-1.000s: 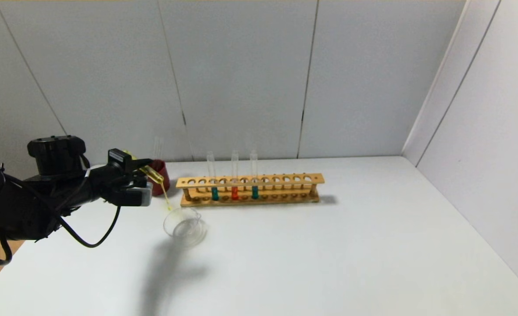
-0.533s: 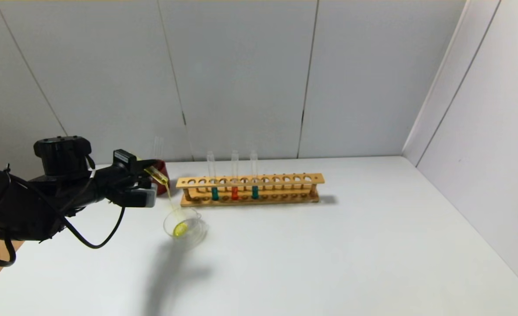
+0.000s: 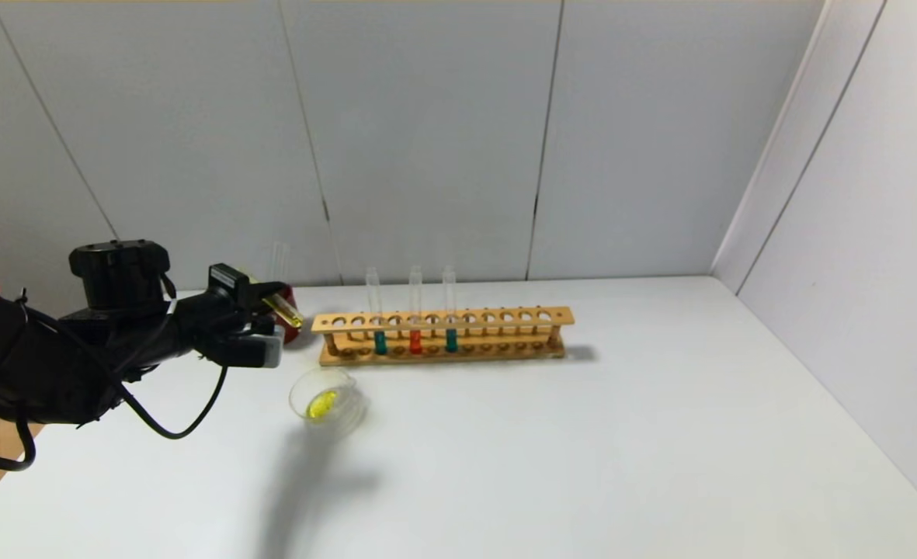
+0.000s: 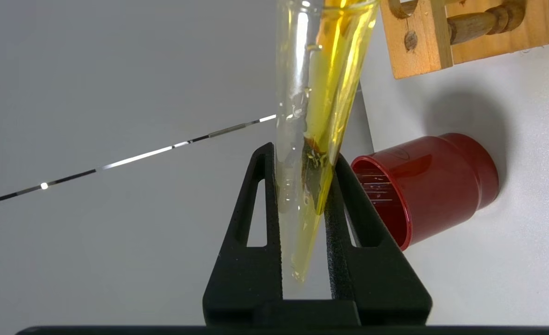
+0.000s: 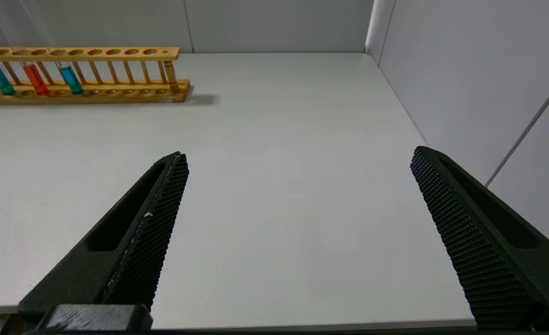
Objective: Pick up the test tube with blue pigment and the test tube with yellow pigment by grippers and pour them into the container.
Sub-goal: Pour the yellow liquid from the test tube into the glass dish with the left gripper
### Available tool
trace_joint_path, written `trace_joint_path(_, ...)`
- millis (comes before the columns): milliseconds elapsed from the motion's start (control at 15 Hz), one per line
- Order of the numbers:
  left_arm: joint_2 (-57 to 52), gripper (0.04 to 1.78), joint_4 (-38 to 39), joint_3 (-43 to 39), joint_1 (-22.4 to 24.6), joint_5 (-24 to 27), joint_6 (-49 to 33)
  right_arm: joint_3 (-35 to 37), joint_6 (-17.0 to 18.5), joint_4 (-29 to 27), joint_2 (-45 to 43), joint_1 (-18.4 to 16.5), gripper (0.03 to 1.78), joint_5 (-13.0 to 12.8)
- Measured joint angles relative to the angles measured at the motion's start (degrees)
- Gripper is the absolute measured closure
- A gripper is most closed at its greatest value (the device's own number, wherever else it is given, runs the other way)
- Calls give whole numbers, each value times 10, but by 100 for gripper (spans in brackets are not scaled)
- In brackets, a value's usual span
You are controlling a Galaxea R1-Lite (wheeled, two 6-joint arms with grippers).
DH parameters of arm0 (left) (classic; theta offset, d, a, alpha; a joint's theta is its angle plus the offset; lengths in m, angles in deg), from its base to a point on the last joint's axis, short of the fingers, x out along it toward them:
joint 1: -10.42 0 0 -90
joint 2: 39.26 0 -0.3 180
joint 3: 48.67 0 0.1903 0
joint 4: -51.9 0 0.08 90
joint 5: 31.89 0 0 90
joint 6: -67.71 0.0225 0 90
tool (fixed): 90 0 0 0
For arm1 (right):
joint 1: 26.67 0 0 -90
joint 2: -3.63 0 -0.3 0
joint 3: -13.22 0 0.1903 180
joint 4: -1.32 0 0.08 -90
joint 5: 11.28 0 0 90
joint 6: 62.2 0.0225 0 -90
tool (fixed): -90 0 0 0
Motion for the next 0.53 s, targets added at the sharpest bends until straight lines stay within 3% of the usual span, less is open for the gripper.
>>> trace_joint_path(533, 2, 150, -1, 2, -5, 1, 15, 0, 0, 0, 0, 0, 6, 0)
